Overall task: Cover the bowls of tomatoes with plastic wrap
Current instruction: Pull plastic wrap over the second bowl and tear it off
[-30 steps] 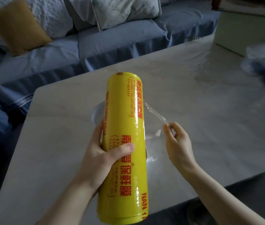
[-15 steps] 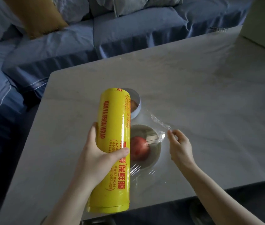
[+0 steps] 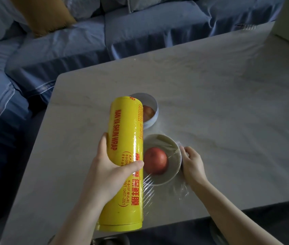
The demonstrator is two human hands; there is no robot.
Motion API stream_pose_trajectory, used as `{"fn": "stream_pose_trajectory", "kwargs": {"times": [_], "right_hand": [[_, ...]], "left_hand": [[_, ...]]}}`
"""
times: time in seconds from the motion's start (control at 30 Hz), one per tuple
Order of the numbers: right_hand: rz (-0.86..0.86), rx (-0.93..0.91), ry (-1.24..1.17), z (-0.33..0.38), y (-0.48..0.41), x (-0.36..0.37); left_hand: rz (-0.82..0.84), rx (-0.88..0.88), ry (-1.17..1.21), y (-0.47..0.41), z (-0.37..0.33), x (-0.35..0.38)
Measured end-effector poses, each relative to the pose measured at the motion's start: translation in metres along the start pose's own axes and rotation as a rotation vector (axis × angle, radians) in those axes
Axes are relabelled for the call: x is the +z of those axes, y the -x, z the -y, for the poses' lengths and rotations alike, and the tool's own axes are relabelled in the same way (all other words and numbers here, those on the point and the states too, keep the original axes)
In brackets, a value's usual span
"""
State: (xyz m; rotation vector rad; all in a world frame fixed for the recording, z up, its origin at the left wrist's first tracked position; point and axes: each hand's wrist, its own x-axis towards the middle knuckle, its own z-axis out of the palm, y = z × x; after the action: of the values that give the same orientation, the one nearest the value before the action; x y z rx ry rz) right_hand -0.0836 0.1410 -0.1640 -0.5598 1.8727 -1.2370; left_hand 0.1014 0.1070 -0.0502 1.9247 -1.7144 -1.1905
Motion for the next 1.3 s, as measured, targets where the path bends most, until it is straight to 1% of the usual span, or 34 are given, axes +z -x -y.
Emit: {"fn": "stream_pose_trajectory", "kwargs": {"times": [0.07, 0.13, 0.2, 0.27, 0.3, 0.33, 0.37, 0.43, 0.47, 0.6, 0.67, 0.7, 0.77, 0.8, 0.87, 1.03, 1.17, 1.23, 1.3], "right_hand": [[-0.004, 0.004, 0.063, -0.002, -0.001, 0.0], [0.012, 0.01, 0.179, -0.003, 0.0, -0.004], [-0.005, -0.014, 0.255, -0.004, 0.004, -0.01], [-0.064, -0.065, 0.221, -0.003, 0.007, -0.016], [-0.062, -0.077, 0.179, 0.0, 0.008, -0.017], [-0.02, -0.078, 0.146, 0.002, 0.007, -0.018], [0.061, -0.082, 0.12, 0.004, 0.006, -0.017], [0.203, -0.094, 0.132, 0.005, 0.006, -0.012], [0.226, -0.11, 0.157, 0.007, 0.007, -0.009], [0.216, -0.197, 0.252, 0.015, 0.007, -0.007], [0.218, -0.205, 0.266, 0.016, 0.008, -0.009], [0.216, -0.21, 0.269, 0.016, 0.009, -0.01], [0.211, -0.211, 0.27, 0.014, 0.01, -0.011], [0.214, -0.21, 0.269, 0.014, 0.01, -0.011], [0.212, -0.211, 0.262, 0.015, 0.009, -0.012], [0.218, -0.196, 0.292, 0.013, 0.007, -0.015], [0.205, -0.168, 0.271, 0.009, 0.007, -0.023], [0.21, -0.162, 0.274, 0.006, 0.008, -0.029], [0.223, -0.167, 0.279, 0.004, 0.009, -0.034]], "left_hand": [[0.004, -0.003, 0.008, 0.0, -0.001, 0.001], [0.013, -0.009, 0.011, -0.001, -0.002, 0.001], [0.025, -0.015, 0.009, -0.001, -0.002, 0.001], [0.035, -0.025, 0.005, -0.002, -0.001, 0.0], [0.039, -0.031, 0.005, -0.002, -0.001, -0.001], [0.043, -0.034, 0.009, -0.001, -0.002, -0.001], [0.046, -0.038, 0.015, 0.0, -0.003, -0.002], [0.052, -0.041, 0.038, 0.0, -0.002, -0.003], [0.057, -0.042, 0.051, 0.0, -0.002, -0.004], [0.092, -0.032, 0.175, -0.004, 0.001, -0.006], [0.155, -0.079, 0.29, -0.009, 0.003, -0.009], [0.216, -0.11, 0.34, -0.012, 0.003, -0.011], [0.339, -0.148, 0.391, -0.016, 0.004, -0.014], [0.353, -0.15, 0.391, -0.017, 0.006, -0.014], [0.303, -0.136, 0.391, -0.019, 0.009, -0.013], [0.113, -0.117, 0.338, -0.012, 0.021, -0.014], [-0.026, -0.15, 0.219, -0.007, 0.034, -0.013], [-0.062, -0.178, 0.134, -0.005, 0.042, -0.01], [-0.067, -0.2, 0.104, -0.003, 0.05, -0.007]]}}
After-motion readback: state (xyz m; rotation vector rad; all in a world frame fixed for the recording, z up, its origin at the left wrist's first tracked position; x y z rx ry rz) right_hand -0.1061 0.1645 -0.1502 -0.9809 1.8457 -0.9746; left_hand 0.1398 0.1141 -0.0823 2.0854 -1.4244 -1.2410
